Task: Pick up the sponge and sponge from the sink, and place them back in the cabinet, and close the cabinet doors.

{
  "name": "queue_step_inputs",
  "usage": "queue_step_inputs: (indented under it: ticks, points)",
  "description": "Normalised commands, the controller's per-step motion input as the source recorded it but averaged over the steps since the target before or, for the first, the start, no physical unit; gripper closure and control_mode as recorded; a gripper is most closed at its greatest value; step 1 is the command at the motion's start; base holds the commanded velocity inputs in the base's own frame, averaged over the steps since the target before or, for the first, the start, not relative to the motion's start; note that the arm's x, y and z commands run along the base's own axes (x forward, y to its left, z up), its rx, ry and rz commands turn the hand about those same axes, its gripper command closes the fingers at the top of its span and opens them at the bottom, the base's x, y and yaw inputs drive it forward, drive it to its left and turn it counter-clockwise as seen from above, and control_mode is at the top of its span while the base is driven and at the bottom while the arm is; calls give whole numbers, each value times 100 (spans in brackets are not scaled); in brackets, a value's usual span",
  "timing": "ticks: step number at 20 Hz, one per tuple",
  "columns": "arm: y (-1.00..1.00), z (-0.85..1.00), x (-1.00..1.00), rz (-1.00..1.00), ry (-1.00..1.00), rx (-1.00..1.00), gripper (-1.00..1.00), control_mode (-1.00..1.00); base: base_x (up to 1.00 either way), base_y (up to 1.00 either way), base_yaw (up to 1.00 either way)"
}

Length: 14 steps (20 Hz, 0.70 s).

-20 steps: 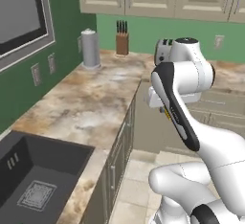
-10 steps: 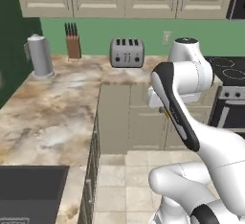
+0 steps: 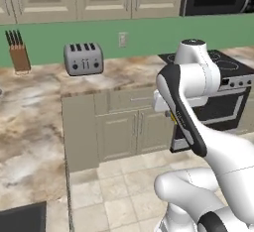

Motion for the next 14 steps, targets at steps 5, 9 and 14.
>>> queue_step_inputs:
  ticks: [5, 9, 14]
  points:
    - [0, 0, 0, 0, 0, 0, 100, 100, 0, 0, -46]
    - [0, 0, 0, 0, 0, 0, 100, 100, 0, 0, -47]
    - [0, 0, 0, 0, 0, 0, 100, 100, 0, 0, -48]
